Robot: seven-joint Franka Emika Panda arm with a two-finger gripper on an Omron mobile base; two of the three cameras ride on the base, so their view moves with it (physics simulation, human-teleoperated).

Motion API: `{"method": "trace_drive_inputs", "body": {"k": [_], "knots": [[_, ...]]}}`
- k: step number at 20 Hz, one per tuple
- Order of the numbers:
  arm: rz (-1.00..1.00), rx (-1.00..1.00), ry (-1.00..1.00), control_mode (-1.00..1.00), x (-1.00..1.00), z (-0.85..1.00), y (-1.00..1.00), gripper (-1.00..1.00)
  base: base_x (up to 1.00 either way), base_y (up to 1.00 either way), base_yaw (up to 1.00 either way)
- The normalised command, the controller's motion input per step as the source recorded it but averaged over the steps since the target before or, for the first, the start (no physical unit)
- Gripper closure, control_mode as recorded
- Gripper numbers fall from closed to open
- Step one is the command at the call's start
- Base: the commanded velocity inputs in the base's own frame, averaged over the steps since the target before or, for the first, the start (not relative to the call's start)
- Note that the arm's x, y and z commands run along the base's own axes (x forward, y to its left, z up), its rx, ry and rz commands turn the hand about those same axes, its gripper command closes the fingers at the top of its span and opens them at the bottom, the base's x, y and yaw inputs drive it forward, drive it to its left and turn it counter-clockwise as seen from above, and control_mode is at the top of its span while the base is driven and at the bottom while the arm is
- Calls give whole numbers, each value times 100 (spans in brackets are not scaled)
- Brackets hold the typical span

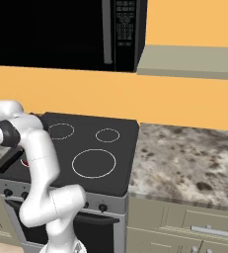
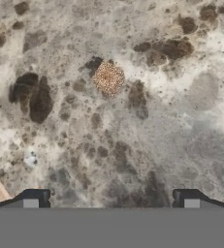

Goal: Pick up the sugar cube(s) and place them in the saucepan with hot chocolate.

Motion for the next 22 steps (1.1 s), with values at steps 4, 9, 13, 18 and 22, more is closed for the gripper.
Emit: {"method": "trace_drive_inputs", "body": {"k": [4, 9, 13, 18, 22], "knots": [[0, -4, 2, -100, 13, -15, 27, -100, 0, 0, 0], [0, 0, 1, -100, 2, -6, 16, -100, 0, 0, 0], [0, 0, 0, -100, 3, -16, 13, -100, 0, 0, 0], [0, 0, 0, -100, 2, -27, 3, -100, 0, 0, 0], [0, 0, -5, -100, 13, -11, 0, -100, 0, 0, 0]]}}
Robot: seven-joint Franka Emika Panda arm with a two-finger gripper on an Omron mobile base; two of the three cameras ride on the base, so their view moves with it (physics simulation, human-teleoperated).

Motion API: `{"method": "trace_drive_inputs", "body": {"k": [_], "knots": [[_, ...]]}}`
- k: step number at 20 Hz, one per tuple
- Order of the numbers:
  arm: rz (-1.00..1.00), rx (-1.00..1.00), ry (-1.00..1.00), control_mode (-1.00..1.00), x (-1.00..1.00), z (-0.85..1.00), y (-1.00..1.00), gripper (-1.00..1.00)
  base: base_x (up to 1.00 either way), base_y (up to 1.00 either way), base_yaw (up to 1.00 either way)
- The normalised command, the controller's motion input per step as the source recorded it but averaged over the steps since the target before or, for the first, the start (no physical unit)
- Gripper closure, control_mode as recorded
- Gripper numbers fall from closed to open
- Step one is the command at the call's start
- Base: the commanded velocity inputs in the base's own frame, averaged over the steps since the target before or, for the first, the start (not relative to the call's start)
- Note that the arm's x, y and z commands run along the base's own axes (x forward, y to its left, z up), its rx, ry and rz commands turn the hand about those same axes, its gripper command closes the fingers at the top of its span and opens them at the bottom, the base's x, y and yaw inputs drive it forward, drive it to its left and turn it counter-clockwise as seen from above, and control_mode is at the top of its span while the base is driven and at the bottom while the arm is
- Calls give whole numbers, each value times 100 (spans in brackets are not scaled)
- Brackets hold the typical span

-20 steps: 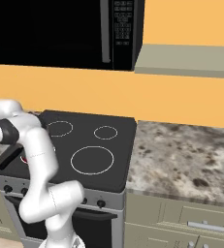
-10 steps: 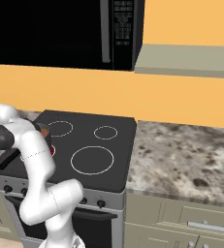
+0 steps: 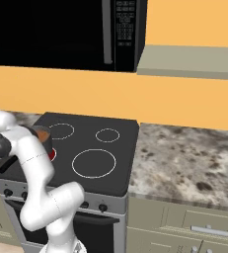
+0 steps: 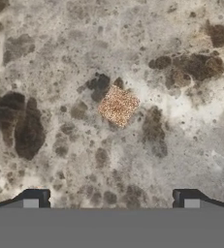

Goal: Pick up the sugar cube(s) and place them in the saucepan with hot chocolate.

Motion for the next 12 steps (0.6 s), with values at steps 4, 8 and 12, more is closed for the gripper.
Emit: {"method": "trace_drive_inputs", "body": {"k": [4, 8, 12], "knots": [[0, 0, -2, -100, 32, -1, 0, -100, 0, 0, 0], [0, 0, 0, -100, 23, -1, 5, -100, 0, 0, 0], [0, 0, 0, -100, 17, -5, 10, -100, 0, 0, 0]]}}
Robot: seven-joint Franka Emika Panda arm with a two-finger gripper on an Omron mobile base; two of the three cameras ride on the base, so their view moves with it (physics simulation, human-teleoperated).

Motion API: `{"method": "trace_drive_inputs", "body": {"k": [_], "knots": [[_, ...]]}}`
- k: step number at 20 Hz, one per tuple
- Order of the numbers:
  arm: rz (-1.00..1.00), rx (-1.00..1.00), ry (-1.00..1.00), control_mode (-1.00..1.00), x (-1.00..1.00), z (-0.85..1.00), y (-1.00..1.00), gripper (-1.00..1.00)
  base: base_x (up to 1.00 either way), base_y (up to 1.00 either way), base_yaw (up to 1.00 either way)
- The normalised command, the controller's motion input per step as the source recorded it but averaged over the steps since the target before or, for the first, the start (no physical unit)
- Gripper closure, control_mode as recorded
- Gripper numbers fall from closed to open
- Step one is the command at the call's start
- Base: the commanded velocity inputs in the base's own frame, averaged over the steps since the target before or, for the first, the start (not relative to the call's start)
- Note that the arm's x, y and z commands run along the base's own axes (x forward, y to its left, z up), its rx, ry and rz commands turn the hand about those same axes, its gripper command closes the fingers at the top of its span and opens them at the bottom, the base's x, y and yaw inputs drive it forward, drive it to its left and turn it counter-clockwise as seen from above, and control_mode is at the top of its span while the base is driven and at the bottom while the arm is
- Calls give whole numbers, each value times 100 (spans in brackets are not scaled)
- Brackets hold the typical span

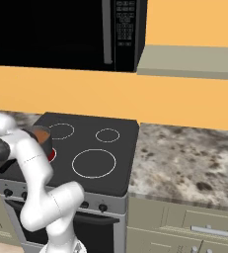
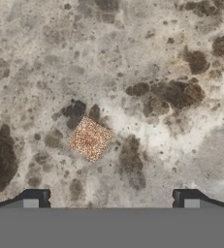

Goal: Pick up the sugar cube(s) and place them in the saucepan with hot chocolate.

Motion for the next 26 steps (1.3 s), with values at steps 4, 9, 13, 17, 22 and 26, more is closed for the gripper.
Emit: {"method": "trace_drive_inputs", "body": {"k": [4, 9, 13, 17, 22, 26], "knots": [[0, 0, 0, -100, 6, -3, 11, -100, 0, 0, 0], [0, 0, 0, -100, 0, -1, 21, -100, 0, 0, 0], [0, 0, -2, -100, 2, -1, 16, -100, 0, 0, 0], [0, 0, -2, -100, 9, -2, 3, -100, 0, 0, 0], [0, 0, -3, -100, 11, -11, 3, -100, 0, 0, 0], [0, 3, -9, -100, 1, -21, 0, -100, 0, 0, 0]]}}
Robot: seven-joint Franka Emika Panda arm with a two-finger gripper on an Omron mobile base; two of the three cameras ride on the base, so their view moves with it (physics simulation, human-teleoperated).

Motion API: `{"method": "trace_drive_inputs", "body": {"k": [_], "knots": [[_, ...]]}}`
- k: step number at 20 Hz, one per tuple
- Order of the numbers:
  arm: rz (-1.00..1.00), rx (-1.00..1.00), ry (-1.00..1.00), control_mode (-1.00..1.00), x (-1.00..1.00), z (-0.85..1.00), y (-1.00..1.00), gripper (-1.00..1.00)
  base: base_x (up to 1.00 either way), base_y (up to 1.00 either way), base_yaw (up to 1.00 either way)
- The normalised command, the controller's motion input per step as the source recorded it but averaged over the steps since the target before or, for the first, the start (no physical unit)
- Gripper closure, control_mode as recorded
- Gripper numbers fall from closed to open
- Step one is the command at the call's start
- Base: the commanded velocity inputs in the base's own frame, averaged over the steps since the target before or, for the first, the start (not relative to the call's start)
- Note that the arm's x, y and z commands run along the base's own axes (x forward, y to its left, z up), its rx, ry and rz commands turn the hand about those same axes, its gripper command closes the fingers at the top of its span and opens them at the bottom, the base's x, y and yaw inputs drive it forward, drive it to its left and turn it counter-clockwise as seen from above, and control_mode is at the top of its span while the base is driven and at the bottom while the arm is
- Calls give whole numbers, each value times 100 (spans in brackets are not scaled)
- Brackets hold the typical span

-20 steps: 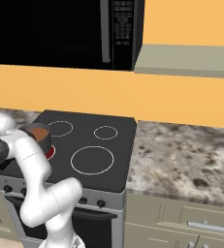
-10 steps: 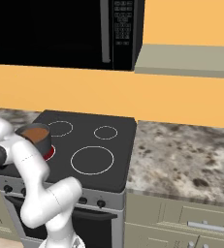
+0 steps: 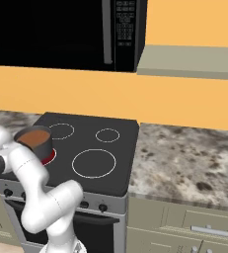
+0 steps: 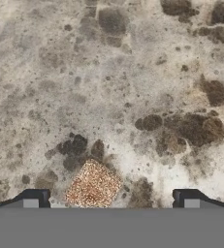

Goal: Pick up the sugar cube(s) and place them in the saucepan with hot chocolate.

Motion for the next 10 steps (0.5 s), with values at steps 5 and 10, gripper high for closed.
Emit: {"method": "trace_drive_inputs", "body": {"k": [5, 10], "knots": [[0, 7, -7, -100, 0, -6, 0, -100, 0, 0, 0], [1, 2, 0, -100, 0, -13, 2, -100, 0, 0, 0]]}}
